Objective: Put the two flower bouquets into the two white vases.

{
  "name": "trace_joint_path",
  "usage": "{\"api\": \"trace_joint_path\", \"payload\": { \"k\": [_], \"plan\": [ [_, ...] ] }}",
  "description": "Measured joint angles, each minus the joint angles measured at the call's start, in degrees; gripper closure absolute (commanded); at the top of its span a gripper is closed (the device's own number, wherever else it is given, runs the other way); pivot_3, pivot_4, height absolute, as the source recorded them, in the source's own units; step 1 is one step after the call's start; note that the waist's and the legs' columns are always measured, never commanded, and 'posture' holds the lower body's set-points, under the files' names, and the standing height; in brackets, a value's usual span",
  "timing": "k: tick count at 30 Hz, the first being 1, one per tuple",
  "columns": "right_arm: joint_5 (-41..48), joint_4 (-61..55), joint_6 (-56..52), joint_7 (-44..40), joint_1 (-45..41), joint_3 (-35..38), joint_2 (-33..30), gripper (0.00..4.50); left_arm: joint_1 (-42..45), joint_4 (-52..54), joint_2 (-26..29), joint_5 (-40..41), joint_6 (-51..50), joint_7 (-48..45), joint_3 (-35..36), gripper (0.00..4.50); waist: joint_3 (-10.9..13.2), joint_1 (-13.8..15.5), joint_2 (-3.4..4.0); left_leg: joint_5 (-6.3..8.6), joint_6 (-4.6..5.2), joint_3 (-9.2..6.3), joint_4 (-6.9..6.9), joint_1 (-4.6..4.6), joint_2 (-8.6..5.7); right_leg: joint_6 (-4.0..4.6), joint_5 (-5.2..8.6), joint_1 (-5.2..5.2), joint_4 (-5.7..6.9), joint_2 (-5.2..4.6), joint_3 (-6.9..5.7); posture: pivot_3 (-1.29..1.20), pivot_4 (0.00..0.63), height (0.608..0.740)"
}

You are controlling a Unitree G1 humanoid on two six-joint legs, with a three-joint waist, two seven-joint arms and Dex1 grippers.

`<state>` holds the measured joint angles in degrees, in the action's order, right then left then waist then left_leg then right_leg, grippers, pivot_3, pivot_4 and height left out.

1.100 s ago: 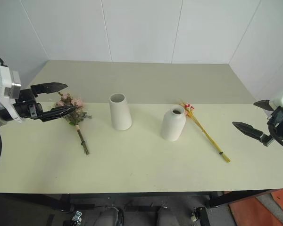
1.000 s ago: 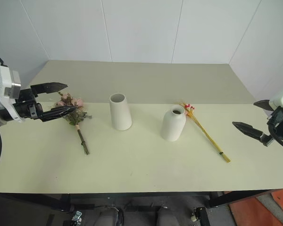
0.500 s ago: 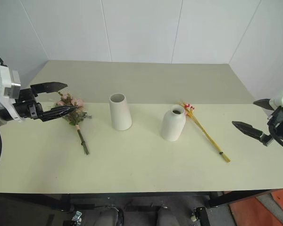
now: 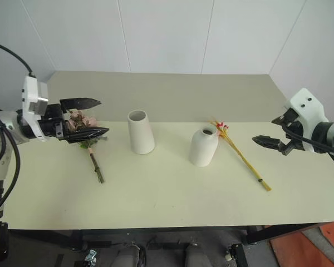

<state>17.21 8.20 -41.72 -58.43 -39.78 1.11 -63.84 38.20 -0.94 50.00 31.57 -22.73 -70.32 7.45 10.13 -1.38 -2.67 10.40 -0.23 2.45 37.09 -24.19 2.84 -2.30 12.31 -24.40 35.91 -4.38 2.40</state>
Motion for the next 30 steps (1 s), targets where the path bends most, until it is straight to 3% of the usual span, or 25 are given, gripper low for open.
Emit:
{"api": "trace_joint_path", "payload": {
  "k": [5, 11, 16, 23, 26, 30],
  "plan": [
    [-9.5, 24.6, 2.6, -4.3, -16.9, -12.8, 8.5, 0.0, 1.2, 1.4, -2.3, 0.0, -1.6, -1.0, -4.2, 0.01, 0.0, -0.3, 0.0, 0.0, 0.0, 0.0, -0.01, -0.1, -0.02, 0.28, -0.18, -0.1, 0.01, 0.01, -0.01, 0.0, 0.15, 0.74],
    [-19.1, 50.7, 11.5, -6.3, -27.2, -19.4, 17.7, 0.0, 0.7, 4.4, -2.9, 0.0, -3.7, 0.3, -4.5, 0.01, 0.0, -0.7, 0.02, 0.0, 0.0, -0.02, -0.06, -0.21, -0.04, 0.28, -0.19, -0.19, 0.01, -0.01, -0.01, 0.0, 0.15, 0.74],
    [-24.1, 60.8, 17.0, -5.3, -29.5, -20.3, 20.8, 0.0, -1.1, 6.2, -2.8, 0.0, -5.0, 1.7, -4.4, 0.01, 0.0, -0.9, 0.03, -0.01, 0.0, -0.02, -0.05, -0.18, -0.04, 0.28, -0.2, -0.19, 0.09, -0.01, -0.01, 0.0, 0.15, 0.74],
    [-27.4, 64.8, 19.5, -6.2, -30.4, -20.1, 23.0, 0.0, -2.3, 7.9, -2.6, 0.1, -6.2, 2.4, -4.1, 0.01, 0.0, -1.3, 0.04, -0.01, 0.0, -0.02, -0.05, -0.12, -0.04, 0.28, -0.2, -0.19, 0.15, 0.01, 0.01, 0.0, 0.15, 0.74],
    [-27.9, 65.9, 20.1, -6.5, -30.4, -19.7, 24.0, 0.59, -2.3, 7.9, -2.6, 0.0, -6.2, 2.4, -4.1, 0.0, 0.0, -1.3, 0.04, -0.01, 0.0, -0.02, -0.05, -0.11, -0.04, 0.28, -0.2, -0.18, 0.16, 0.01, 0.01, 0.0, 0.15, 0.74],
    [-28.9, 66.4, 20.7, -6.4, -30.4, -19.4, 25.0, 1.93, -2.3, 7.9, -2.6, 0.0, -6.2, 2.4, -4.1, 0.0, 0.0, -1.3, 0.04, -0.01, 0.0, -0.02, -0.05, -0.12, -0.04, 0.28, -0.2, -0.19, 0.16, 0.0, 0.01, 0.0, 0.15, 0.74]
  ]
}}
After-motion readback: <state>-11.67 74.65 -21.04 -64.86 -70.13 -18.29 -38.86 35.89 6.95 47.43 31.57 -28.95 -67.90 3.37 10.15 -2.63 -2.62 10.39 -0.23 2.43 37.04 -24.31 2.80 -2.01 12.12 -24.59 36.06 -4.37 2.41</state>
